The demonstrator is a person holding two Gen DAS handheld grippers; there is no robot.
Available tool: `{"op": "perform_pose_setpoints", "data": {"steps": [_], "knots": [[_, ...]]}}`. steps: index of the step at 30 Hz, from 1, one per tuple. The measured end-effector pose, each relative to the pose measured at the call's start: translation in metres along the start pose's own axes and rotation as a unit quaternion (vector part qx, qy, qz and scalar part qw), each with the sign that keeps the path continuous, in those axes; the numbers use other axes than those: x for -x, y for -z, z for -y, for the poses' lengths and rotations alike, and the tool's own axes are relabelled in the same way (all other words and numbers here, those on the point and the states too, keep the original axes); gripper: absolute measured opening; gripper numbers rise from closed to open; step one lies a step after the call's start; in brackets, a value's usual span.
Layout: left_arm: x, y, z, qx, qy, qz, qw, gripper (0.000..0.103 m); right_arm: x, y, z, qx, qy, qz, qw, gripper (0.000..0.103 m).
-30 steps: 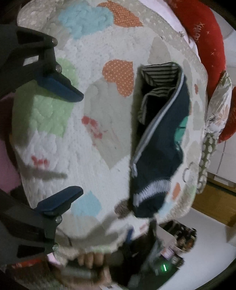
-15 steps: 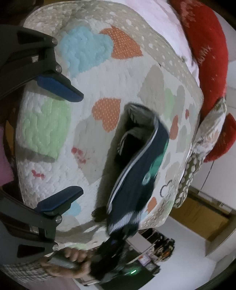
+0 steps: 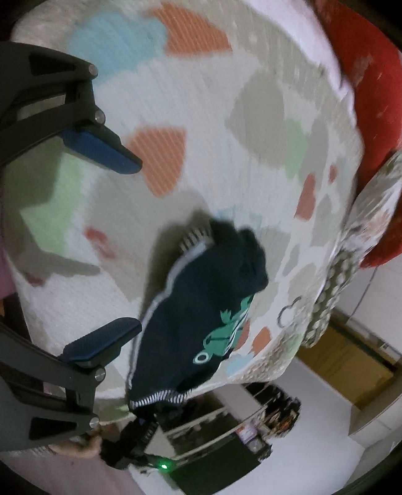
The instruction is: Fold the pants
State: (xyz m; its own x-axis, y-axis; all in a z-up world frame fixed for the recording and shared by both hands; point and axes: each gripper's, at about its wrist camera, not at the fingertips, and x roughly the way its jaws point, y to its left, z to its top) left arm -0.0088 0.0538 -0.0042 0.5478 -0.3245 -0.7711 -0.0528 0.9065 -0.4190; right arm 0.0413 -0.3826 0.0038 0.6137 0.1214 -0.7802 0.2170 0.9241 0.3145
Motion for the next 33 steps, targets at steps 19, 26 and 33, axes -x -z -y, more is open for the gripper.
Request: {"op": "perform_pose_setpoints", "data": {"steps": [19, 26, 33], "knots": [[-0.013, -0.134, 0.021, 0.002, -0.004, 0.004, 1.0, 0.016, 0.03, -0.049, -0.047, 0.026, -0.101, 0.02, 0.994, 0.031], [0.019, -0.156, -0.007, 0.003, -0.078, 0.054, 0.9955, 0.035, 0.045, -0.074, -0.105, 0.074, -0.126, 0.049, 0.988, 0.031], [-0.023, -0.104, -0.084, 0.075, -0.118, -0.044, 0.9892, 0.044, -0.046, -0.034, -0.064, 0.04, -0.008, -0.061, 0.997, 0.044]]}}
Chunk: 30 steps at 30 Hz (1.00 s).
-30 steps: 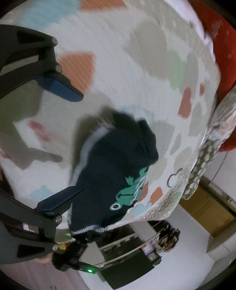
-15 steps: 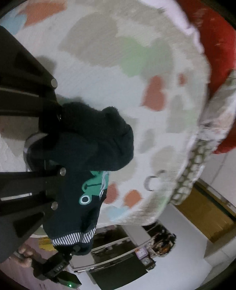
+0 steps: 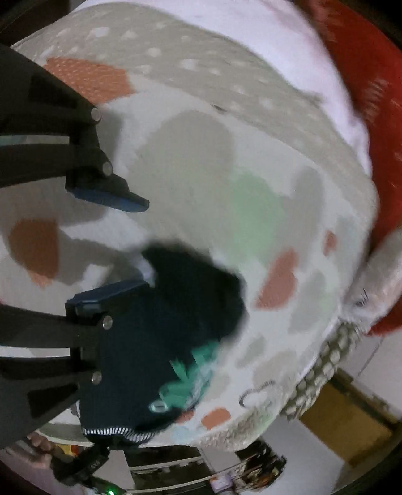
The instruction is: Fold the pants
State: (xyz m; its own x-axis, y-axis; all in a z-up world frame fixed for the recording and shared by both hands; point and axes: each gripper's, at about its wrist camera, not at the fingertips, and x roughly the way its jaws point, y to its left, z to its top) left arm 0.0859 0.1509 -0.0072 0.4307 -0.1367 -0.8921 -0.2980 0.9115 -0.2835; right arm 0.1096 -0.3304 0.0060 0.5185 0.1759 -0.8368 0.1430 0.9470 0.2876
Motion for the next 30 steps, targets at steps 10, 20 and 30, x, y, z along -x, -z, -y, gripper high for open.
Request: {"op": "perform_pose_setpoints", "data": {"steps": [10, 20, 30], "knots": [[0.022, -0.02, 0.03, -0.085, 0.013, 0.062, 0.9944, 0.056, 0.051, 0.001, -0.009, 0.063, 0.009, 0.076, 0.995, 0.06], [-0.023, -0.032, 0.07, -0.116, 0.014, 0.029, 0.9927, 0.062, -0.013, 0.005, -0.109, 0.2, -0.06, -0.004, 0.978, 0.061], [-0.034, 0.008, 0.035, -0.057, 0.082, -0.014, 0.9949, 0.074, -0.001, 0.097, -0.136, 0.305, -0.125, -0.032, 0.944, 0.061]]}}
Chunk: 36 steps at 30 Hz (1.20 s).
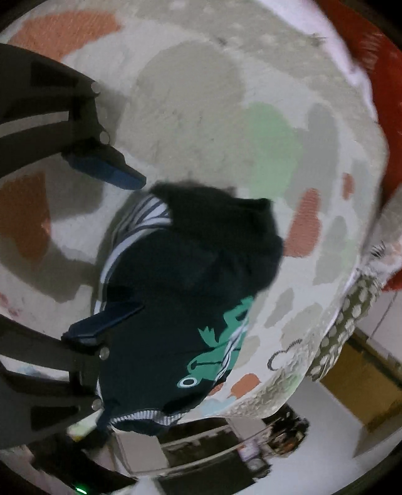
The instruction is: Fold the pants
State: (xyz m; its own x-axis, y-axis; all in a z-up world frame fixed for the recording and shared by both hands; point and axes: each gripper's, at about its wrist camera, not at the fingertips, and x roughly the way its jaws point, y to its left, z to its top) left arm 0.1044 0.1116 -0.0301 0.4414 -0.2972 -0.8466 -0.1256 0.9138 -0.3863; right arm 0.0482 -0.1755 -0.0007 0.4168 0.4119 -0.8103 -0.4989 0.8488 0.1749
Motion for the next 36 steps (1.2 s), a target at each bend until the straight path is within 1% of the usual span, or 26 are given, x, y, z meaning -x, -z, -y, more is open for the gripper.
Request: {"op": "perform_pose_setpoints", "data": {"steps": [1, 2, 3, 4, 5, 6, 8, 11, 16, 19, 21, 22, 25, 27, 29, 31, 32, 33, 34, 35, 36], "knots": [[-0.001, -0.001, 0.004, -0.003, -0.007, 0.007, 0.9999, 0.072, -0.004, 0.001, -0.005, 0.015, 0.004, -0.001, 1.0, 0.061], [-0.002, -0.003, 0.01, -0.015, -0.016, 0.014, 0.9997, 0.05, -0.01, 0.002, -0.01, 0.029, 0.017, -0.003, 0.999, 0.061], [-0.004, -0.005, 0.016, -0.026, -0.033, 0.01, 0.9991, 0.031, -0.016, 0.001, -0.013, 0.042, 0.035, -0.004, 0.998, 0.06], [-0.006, -0.007, 0.018, -0.021, -0.025, -0.006, 0.9995, 0.017, -0.02, 0.001, -0.016, 0.057, 0.054, -0.006, 0.997, 0.054], [-0.004, -0.006, 0.019, -0.009, -0.012, -0.009, 0.9998, 0.013, -0.026, 0.002, -0.02, 0.072, 0.078, -0.01, 0.994, 0.031], [0.0, -0.005, 0.021, -0.009, -0.016, -0.003, 0.9998, 0.013, -0.026, 0.001, -0.021, 0.074, 0.084, -0.011, 0.994, 0.015], [0.01, -0.003, 0.027, -0.02, -0.023, 0.009, 0.9995, 0.013, -0.018, -0.003, -0.016, 0.052, 0.067, -0.005, 0.996, 0.008], [0.02, -0.003, 0.031, -0.018, -0.017, 0.005, 0.9997, 0.013, 0.003, -0.011, -0.008, 0.018, 0.055, 0.025, 0.998, 0.006], [0.039, -0.009, 0.035, 0.001, 0.004, 0.002, 1.0, 0.013, 0.037, -0.028, 0.012, -0.049, 0.001, 0.058, 0.997, 0.006], [0.051, -0.006, 0.035, 0.006, 0.016, 0.011, 0.9998, 0.013, 0.056, -0.031, 0.014, -0.07, -0.033, 0.072, 0.994, 0.003], [0.053, -0.003, 0.033, 0.008, 0.019, 0.012, 0.9997, 0.013, 0.069, -0.029, 0.012, -0.075, -0.046, 0.079, 0.993, 0.002], [0.054, -0.001, 0.033, 0.009, 0.016, 0.012, 0.9998, 0.013, 0.072, -0.028, 0.009, -0.074, -0.044, 0.079, 0.993, 0.002], [0.053, 0.003, 0.028, 0.014, 0.009, 0.012, 0.9998, 0.013, 0.075, -0.025, 0.002, -0.058, -0.008, 0.077, 0.995, 0.002], [0.051, 0.004, 0.024, 0.016, -0.003, 0.014, 0.9998, 0.014, 0.074, -0.025, 0.004, -0.055, 0.012, 0.074, 0.996, 0.003], [0.046, 0.004, 0.014, 0.029, -0.026, 0.006, 0.9992, 0.024, 0.071, -0.024, 0.008, -0.054, 0.037, 0.072, 0.995, 0.003], [0.048, 0.005, 0.006, 0.034, -0.041, 0.013, 0.9985, 0.026, 0.066, -0.024, 0.016, -0.063, 0.041, 0.061, 0.995, 0.007], [0.05, 0.006, 0.003, 0.027, -0.042, 0.017, 0.9986, 0.028, 0.062, -0.024, 0.022, -0.069, 0.036, 0.053, 0.996, 0.016], [0.054, 0.007, 0.002, 0.017, -0.042, 0.022, 0.9987, 0.029, 0.06, -0.024, 0.026, -0.07, 0.035, 0.047, 0.996, 0.03], [0.059, 0.007, 0.002, 0.008, -0.045, 0.032, 0.9984, 0.03, 0.057, -0.025, 0.03, -0.069, 0.036, 0.043, 0.996, 0.038], [0.066, 0.006, 0.005, -0.01, -0.057, 0.05, 0.9971, 0.034, 0.054, -0.027, 0.033, -0.063, 0.038, 0.042, 0.996, 0.05], [0.07, 0.004, 0.009, -0.027, -0.068, 0.063, 0.9953, 0.037, 0.052, -0.028, 0.034, -0.058, 0.038, 0.042, 0.997, 0.054]]}}
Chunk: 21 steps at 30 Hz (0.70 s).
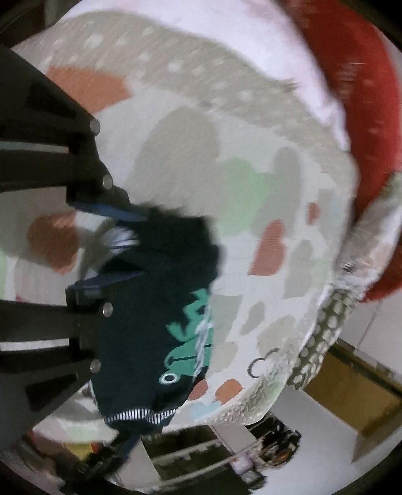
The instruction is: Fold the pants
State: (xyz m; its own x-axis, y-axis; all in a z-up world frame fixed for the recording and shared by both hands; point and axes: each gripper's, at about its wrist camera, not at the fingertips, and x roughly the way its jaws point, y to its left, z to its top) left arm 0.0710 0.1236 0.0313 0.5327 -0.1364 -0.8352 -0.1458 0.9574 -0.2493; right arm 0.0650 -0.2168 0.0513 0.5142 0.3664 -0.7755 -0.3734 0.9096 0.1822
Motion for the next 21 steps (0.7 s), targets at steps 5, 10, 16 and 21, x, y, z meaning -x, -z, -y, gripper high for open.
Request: {"op": "perform_pose_setpoints", "data": {"steps": [5, 10, 16, 21], "knots": [[-0.008, -0.027, 0.024, -0.053, 0.015, 0.019, 0.9983, 0.05, -0.027, -0.028, -0.005, 0.051, 0.011, -0.007, 0.999, 0.054], [-0.068, -0.048, 0.062, -0.149, 0.015, -0.026, 0.9884, 0.052, -0.075, -0.059, -0.026, 0.13, 0.011, -0.037, 0.991, 0.054], [-0.112, -0.044, 0.074, -0.208, -0.009, -0.066, 0.9759, 0.044, -0.132, -0.069, -0.043, 0.21, 0.017, -0.083, 0.974, 0.054], [-0.097, -0.041, 0.075, -0.195, -0.008, -0.04, 0.9799, 0.013, -0.14, -0.071, -0.036, 0.181, 0.011, -0.089, 0.979, 0.004]]}}
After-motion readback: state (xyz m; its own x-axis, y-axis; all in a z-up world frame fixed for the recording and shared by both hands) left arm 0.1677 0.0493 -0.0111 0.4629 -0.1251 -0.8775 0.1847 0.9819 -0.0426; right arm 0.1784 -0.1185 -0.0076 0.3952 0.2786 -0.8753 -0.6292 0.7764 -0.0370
